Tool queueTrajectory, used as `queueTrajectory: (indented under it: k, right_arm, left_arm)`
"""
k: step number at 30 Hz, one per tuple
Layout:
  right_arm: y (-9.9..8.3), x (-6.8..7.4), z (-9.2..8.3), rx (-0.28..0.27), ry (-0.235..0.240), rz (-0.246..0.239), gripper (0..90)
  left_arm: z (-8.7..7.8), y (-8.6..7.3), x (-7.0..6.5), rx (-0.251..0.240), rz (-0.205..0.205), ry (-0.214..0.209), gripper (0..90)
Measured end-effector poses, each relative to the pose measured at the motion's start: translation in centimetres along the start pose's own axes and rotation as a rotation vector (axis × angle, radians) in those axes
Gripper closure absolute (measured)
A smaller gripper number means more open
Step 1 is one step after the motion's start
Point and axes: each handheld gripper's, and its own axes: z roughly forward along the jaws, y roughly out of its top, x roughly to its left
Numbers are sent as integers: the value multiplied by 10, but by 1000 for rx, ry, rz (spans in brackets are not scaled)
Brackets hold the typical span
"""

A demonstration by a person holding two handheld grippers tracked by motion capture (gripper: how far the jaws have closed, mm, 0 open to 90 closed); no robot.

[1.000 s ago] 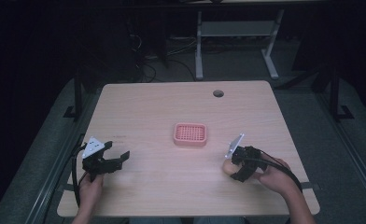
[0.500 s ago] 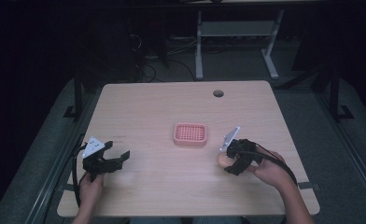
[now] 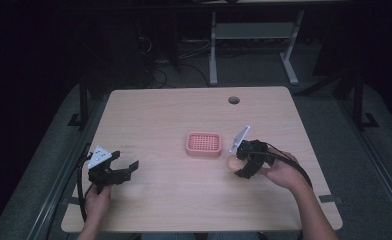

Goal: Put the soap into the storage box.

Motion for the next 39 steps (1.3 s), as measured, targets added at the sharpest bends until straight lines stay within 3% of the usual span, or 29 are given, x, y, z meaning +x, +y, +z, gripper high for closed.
queueTrajectory:
  k: [5, 17, 39]
  right_arm:
    - [8, -7, -4, -30, 3, 12, 321]
    - [24, -20, -10, -38, -5, 11, 322]
    - [63, -34, -11, -62, 25, -6, 322]
  left_arm:
    - [3, 1, -2, 13, 23, -12, 143]
    - [2, 2, -4, 10, 35, -12, 143]
    - [-2, 1, -2, 3, 28, -13, 143]
